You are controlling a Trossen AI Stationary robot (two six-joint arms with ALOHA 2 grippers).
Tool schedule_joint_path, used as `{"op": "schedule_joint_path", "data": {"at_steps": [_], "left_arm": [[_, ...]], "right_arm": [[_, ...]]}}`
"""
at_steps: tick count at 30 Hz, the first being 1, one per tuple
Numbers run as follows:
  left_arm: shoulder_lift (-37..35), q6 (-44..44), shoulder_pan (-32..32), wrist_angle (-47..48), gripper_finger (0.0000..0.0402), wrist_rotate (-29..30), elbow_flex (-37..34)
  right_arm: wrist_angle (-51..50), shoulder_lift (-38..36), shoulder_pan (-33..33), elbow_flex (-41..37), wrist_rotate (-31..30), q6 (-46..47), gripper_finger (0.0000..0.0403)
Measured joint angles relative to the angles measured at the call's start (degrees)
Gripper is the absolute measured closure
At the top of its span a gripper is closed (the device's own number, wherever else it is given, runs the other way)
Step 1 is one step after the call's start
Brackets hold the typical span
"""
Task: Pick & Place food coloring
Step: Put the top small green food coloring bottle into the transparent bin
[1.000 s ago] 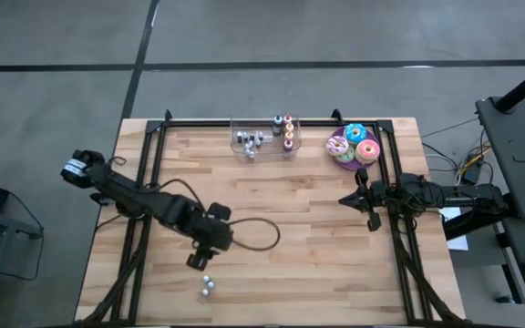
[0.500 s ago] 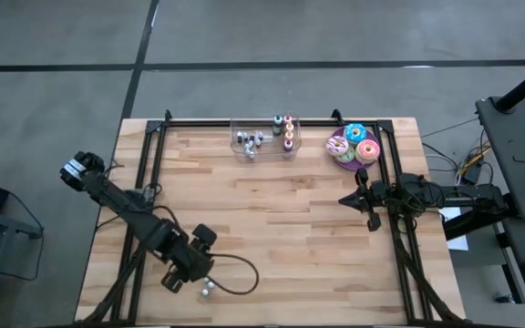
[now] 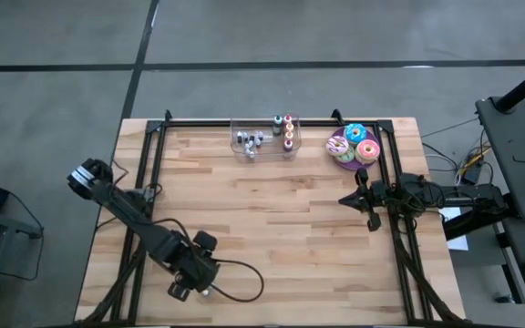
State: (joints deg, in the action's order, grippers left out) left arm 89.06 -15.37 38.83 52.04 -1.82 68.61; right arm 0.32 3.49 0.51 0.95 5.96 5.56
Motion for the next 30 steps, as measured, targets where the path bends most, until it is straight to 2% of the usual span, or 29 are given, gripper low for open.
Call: {"op": "schedule_joint_path", "data": {"at_steps": [15,30], "left_arm": [[6.66,-8.52,0.39,-1.04,0.0204,-0.4,0.73],[10.83,-10.65,0.52,-2.89,0.0204,-1.92,0.72]], "right_arm": [[0.01,0.0,-0.01,0.0,-0.01,0.0,0.0394],[0.01,0.0,0.0,0.0,-0.01,0.0,0.0394]]}}
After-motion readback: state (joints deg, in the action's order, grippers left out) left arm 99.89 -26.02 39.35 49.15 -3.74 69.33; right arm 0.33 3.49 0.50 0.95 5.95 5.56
